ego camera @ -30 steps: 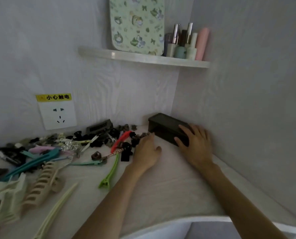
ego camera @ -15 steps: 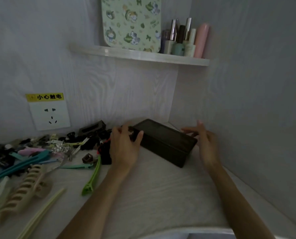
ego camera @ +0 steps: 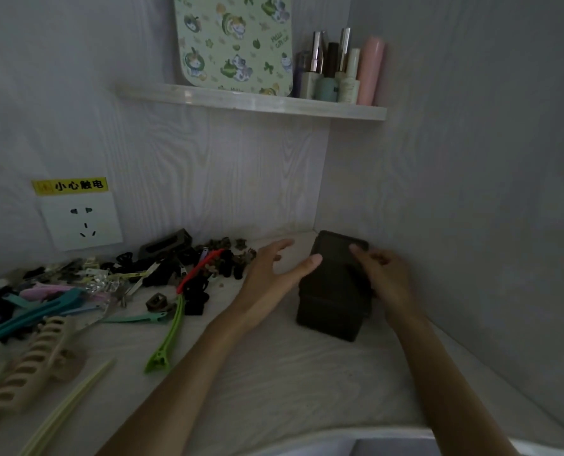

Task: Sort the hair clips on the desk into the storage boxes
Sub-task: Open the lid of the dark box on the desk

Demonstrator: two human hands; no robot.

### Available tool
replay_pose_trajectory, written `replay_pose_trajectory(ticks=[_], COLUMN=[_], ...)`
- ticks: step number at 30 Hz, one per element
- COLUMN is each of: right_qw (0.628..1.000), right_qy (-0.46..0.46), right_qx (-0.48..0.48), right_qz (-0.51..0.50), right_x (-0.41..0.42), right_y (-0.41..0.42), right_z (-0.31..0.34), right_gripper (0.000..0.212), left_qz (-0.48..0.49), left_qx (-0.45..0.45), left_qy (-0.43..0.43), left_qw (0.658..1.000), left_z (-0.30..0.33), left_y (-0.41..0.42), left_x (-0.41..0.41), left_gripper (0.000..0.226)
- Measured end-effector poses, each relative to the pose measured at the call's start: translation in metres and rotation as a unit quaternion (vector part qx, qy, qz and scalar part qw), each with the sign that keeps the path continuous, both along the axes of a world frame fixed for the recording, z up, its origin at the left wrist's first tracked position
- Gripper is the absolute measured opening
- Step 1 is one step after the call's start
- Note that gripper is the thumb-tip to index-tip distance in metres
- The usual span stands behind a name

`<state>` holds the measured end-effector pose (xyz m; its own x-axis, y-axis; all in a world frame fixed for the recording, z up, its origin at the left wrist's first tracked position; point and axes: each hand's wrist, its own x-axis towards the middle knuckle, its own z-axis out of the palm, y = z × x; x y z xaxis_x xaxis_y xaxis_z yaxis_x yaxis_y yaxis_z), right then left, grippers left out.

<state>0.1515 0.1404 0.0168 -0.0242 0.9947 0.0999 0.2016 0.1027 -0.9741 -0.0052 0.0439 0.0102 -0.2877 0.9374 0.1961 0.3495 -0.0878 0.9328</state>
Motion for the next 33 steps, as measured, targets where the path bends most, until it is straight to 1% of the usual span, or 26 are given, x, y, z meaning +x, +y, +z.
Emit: replay_pose_trajectory(ticks=[1,3,5,7,9,11,12,13,15,16,18,20,23,25,29,31,33], right_qw=[1.000,0.991,0.979,0.971,0.962,0.966,0.970,0.970,0.963,0.961,0.964,0.971,0.979,0.980,0.981,0.976,0.975], right_qy=[-0.001,0.043,0.077,0.115,0.142,0.112,0.104,0.113,0.150,0.160,0.141,0.098,0.038,0.026,0.042,0.083,0.114], right_qx=[-0.027,-0.107,-0.161,-0.182,-0.199,-0.186,-0.173,-0.168,-0.182,-0.189,-0.196,-0.192,-0.177,-0.172,-0.169,-0.177,-0.167], right_qz=[0.013,0.068,0.098,0.105,0.123,0.137,0.137,0.135,0.126,0.121,0.113,0.105,0.095,0.091,0.085,0.092,0.096], right_x=[0.000,-0.003,-0.004,-0.005,-0.007,-0.011,-0.012,-0.013,-0.012,-0.012,-0.012,-0.014,-0.017,-0.017,-0.015,-0.014,-0.014], right_y=[-0.001,-0.003,-0.005,-0.004,-0.007,-0.007,-0.007,-0.008,-0.006,-0.005,-0.004,-0.004,-0.005,-0.005,-0.005,-0.006,-0.006], right_z=[-0.001,-0.001,0.000,-0.001,0.000,-0.002,-0.003,-0.003,-0.002,-0.002,0.000,0.000,0.000,0.001,0.003,0.003,0.005], right_gripper=[0.040,0.030,0.024,0.020,0.013,0.009,0.012,0.017,0.029,0.034,0.042,0.043,0.039,0.038,0.037,0.033,0.031], left_qz=[-0.034,-0.104,-0.121,-0.081,0.000,0.058,0.062,0.051,0.030,0.036,0.058,0.049,0.034,0.032,0.021,0.029,0.031], left_qx=[0.008,0.010,-0.001,0.011,0.048,0.067,0.053,0.024,-0.028,-0.026,0.010,0.025,0.020,0.023,-0.010,-0.025,-0.039], left_qy=[0.029,0.118,0.169,0.166,0.155,0.165,0.174,0.180,0.195,0.218,0.254,0.263,0.239,0.223,0.196,0.196,0.194], left_qw=[0.999,0.987,0.978,0.983,0.987,0.982,0.981,0.982,0.980,0.975,0.965,0.963,0.970,0.974,0.980,0.980,0.980], left_z=[0.003,0.003,0.001,-0.001,-0.003,-0.007,-0.008,-0.010,-0.015,-0.017,-0.017,-0.017,-0.016,-0.013,-0.011,-0.013,-0.012], left_y=[-0.002,-0.006,-0.005,-0.002,-0.001,-0.001,-0.001,-0.002,-0.003,-0.002,-0.003,-0.006,-0.012,-0.018,-0.020,-0.018,-0.017], left_x=[0.002,0.004,0.000,-0.009,-0.019,-0.025,-0.025,-0.023,-0.019,-0.018,-0.021,-0.029,-0.044,-0.046,-0.043,-0.044,-0.045], left_gripper=[0.077,0.057,0.044,0.033,0.021,0.022,0.021,0.026,0.059,0.070,0.075,0.075,0.085,0.093,0.111,0.124,0.127])
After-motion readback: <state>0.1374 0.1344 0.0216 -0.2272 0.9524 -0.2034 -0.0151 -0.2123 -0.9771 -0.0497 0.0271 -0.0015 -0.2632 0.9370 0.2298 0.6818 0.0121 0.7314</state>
